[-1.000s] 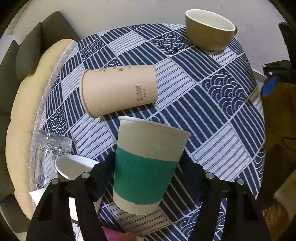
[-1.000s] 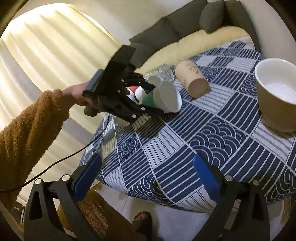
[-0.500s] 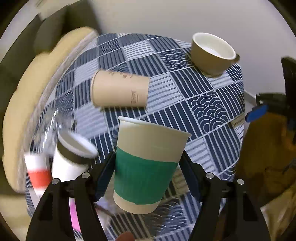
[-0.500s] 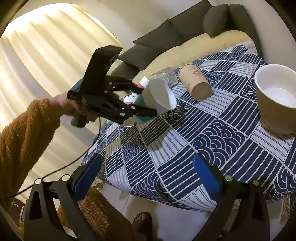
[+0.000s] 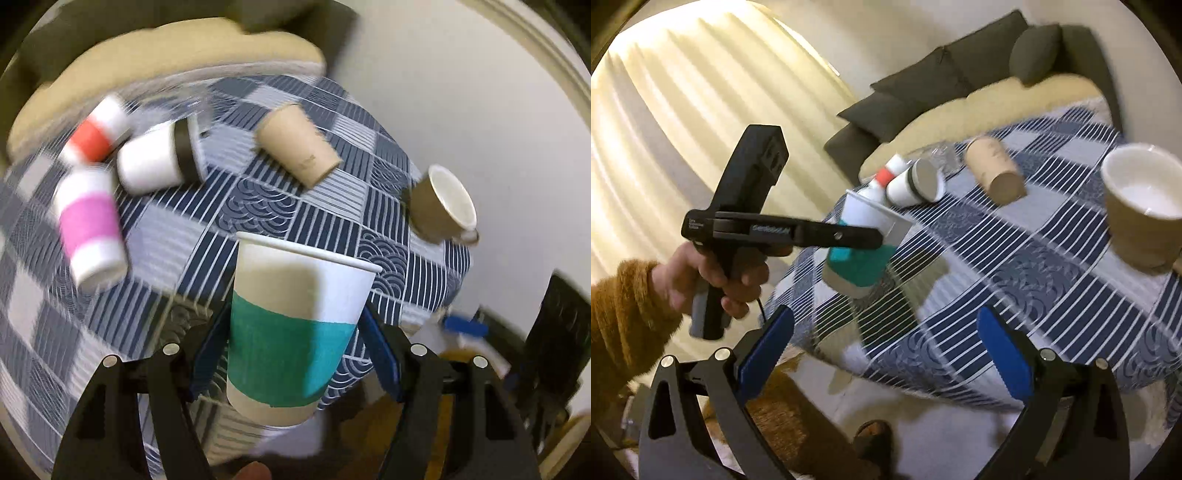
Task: Flip cup upright
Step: 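Lift the teal-banded cup with the right gripper and rotate it rim-up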
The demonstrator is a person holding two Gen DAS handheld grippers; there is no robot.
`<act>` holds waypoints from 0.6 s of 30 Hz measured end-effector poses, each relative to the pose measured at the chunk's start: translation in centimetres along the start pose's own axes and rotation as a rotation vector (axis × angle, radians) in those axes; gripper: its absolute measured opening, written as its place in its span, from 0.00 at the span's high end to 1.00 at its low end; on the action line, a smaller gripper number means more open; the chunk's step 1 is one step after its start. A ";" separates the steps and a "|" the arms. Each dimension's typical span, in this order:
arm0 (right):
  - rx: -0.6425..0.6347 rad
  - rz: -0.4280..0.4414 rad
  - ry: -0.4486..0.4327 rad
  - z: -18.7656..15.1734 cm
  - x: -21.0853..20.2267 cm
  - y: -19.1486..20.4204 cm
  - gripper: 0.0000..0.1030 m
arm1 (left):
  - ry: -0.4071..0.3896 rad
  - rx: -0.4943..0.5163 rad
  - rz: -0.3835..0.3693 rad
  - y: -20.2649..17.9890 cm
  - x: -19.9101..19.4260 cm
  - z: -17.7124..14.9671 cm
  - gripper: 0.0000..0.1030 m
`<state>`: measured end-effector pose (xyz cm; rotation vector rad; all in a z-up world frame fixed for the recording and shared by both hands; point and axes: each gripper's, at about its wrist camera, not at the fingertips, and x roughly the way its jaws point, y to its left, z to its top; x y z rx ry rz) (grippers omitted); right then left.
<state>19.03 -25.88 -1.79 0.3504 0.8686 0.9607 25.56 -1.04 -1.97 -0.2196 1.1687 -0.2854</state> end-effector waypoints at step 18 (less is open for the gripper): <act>0.023 0.028 0.041 0.0 1.6 -0.7 0.05 | -0.045 -0.543 0.055 5.2 2.9 -4.3 0.34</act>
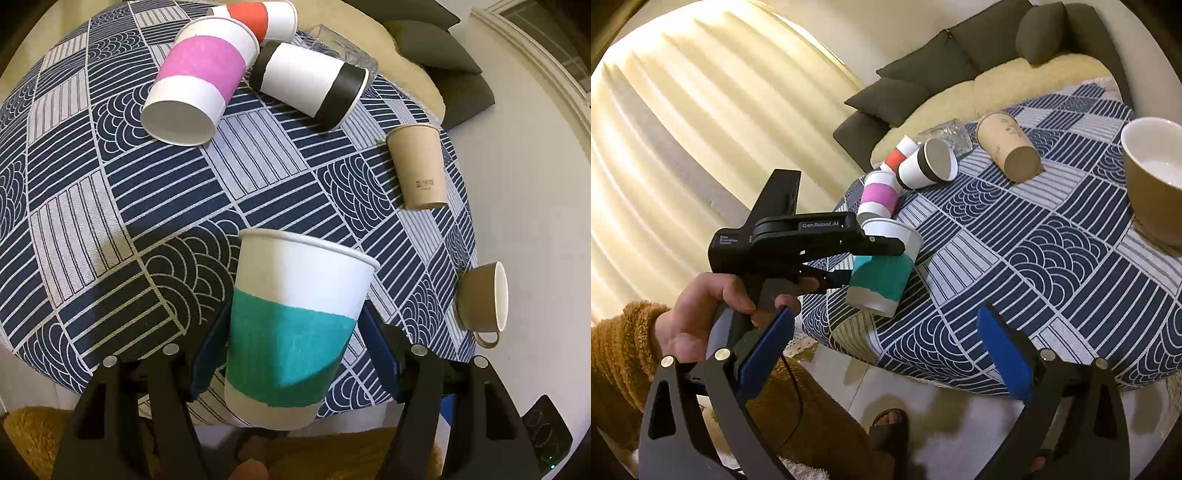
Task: Flip cup upright
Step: 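Lift the teal-banded cup with the right gripper and rotate it rim-up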
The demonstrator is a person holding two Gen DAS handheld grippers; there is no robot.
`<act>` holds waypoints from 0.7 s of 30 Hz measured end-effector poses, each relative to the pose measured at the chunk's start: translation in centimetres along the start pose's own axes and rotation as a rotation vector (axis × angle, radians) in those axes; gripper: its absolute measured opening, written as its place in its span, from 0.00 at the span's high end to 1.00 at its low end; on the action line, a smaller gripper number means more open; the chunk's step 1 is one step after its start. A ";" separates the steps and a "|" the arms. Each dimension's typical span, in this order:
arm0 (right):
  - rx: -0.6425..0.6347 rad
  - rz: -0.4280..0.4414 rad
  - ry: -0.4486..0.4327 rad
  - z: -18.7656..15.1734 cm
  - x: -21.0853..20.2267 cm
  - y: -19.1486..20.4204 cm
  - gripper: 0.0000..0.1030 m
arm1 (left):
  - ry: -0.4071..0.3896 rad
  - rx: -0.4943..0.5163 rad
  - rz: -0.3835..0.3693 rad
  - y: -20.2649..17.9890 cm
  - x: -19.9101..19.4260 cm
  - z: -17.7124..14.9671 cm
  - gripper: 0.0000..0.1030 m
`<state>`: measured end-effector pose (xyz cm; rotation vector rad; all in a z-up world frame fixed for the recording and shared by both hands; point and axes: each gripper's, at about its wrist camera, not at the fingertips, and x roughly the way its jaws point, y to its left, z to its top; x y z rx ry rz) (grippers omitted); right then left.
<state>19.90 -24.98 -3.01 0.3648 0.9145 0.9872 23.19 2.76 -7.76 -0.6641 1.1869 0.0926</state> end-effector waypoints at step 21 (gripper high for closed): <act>0.085 -0.042 0.122 0.6 3.2 -0.7 0.05 | -0.143 0.071 -0.159 2.1 -6.4 -1.7 0.13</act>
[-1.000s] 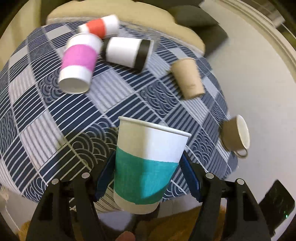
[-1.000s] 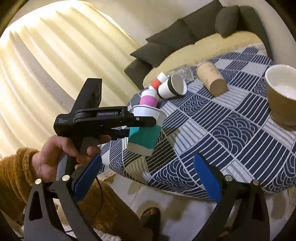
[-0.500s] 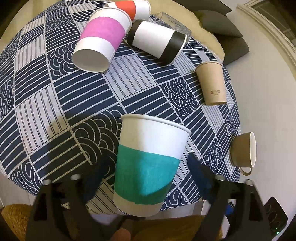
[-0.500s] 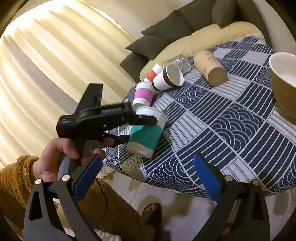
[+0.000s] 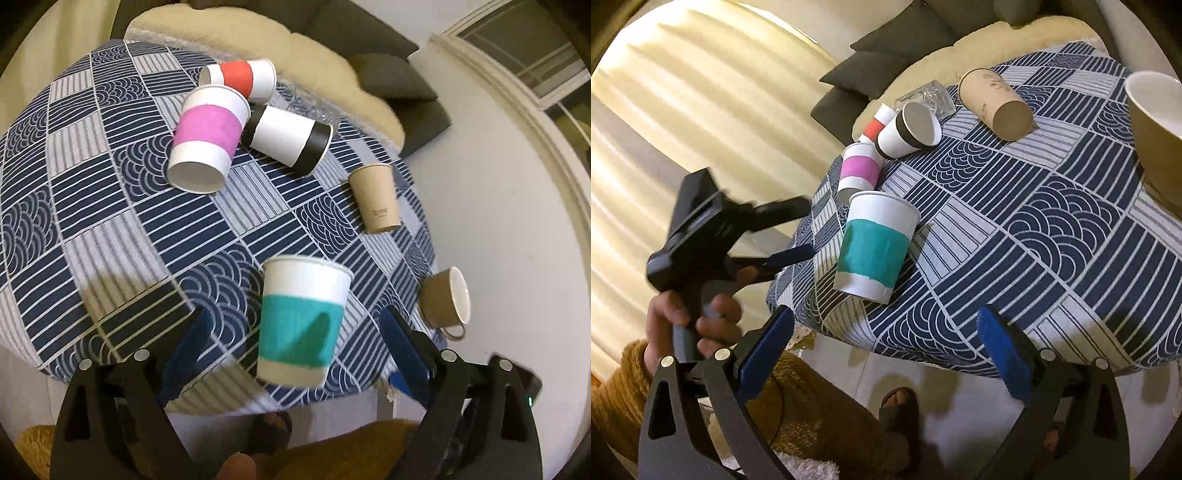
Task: Flip cup upright
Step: 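Lift the teal-banded cup with the right gripper and rotate it rim-up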
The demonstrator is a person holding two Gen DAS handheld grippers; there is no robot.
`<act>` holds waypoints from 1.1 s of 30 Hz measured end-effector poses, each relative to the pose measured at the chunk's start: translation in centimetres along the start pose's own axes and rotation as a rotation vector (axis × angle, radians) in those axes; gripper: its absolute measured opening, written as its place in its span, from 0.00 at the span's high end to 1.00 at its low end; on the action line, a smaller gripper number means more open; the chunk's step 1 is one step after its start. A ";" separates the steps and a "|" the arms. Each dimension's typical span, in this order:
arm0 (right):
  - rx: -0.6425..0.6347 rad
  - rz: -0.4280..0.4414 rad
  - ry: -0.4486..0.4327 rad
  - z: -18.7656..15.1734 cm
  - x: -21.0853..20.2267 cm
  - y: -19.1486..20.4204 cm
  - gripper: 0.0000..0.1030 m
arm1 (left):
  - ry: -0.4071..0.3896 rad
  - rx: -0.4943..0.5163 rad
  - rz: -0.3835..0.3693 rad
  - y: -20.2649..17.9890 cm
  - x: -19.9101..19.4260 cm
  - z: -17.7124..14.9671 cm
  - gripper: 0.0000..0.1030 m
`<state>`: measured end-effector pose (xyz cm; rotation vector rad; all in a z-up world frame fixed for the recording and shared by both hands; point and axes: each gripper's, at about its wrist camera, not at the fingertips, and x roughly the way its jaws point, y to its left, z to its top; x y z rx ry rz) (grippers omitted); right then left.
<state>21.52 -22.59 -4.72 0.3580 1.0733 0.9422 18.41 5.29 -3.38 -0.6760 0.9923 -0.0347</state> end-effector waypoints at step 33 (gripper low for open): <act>0.104 -0.425 0.311 7.6 12.6 5.5 0.12 | -0.139 0.007 -0.287 8.8 -5.2 -7.9 0.13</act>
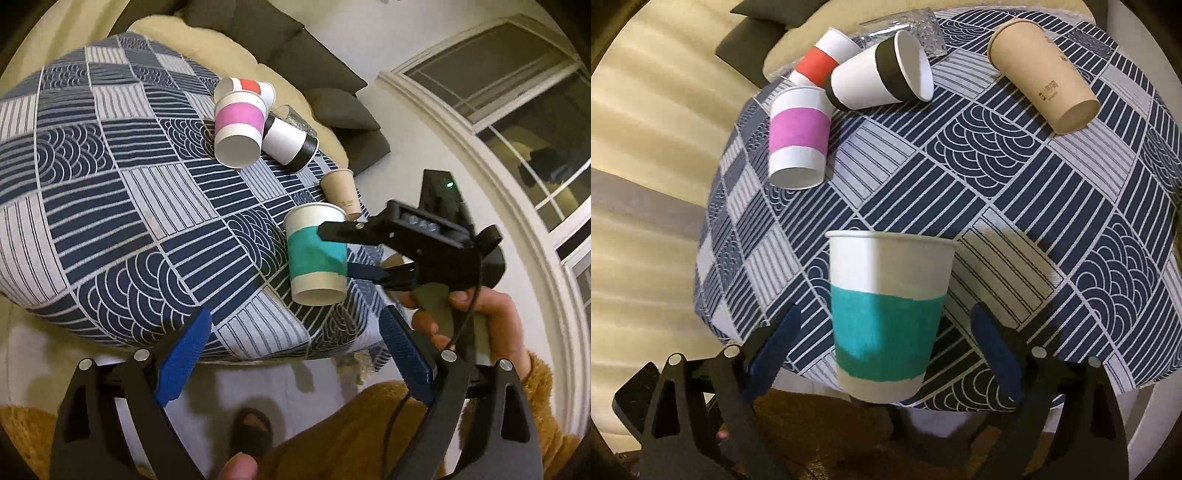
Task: Flip cup upright
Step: 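Lift the teal-banded cup with the right gripper and rotate it rim-up, then lower the upright teal-banded cup onto the cloth with the right gripper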
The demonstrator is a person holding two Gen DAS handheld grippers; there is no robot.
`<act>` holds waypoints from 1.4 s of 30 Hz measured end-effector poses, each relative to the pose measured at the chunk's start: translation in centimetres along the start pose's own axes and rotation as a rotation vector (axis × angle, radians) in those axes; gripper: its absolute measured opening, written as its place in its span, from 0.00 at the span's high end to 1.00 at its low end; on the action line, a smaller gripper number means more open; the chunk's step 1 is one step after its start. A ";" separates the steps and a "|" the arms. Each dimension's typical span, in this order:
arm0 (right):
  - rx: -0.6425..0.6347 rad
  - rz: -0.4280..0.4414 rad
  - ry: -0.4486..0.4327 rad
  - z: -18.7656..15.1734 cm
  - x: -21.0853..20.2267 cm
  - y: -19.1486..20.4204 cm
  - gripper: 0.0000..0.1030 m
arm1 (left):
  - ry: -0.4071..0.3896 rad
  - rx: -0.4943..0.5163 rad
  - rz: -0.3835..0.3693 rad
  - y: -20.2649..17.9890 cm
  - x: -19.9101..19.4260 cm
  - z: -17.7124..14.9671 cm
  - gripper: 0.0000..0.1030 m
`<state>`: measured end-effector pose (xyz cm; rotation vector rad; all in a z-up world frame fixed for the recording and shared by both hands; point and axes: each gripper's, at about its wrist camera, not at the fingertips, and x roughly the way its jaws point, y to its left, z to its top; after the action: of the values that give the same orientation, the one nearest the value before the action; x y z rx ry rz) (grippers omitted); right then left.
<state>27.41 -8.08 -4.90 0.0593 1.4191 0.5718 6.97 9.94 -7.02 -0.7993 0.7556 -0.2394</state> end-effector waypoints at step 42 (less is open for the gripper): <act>-0.256 -0.037 -0.359 -1.1 -4.9 6.4 0.37 | -0.069 -0.140 -0.119 2.3 -1.3 0.8 0.13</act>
<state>23.97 -4.89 1.71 -0.0657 0.9895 0.6718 6.46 12.57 -7.65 -0.9819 0.6657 -0.2670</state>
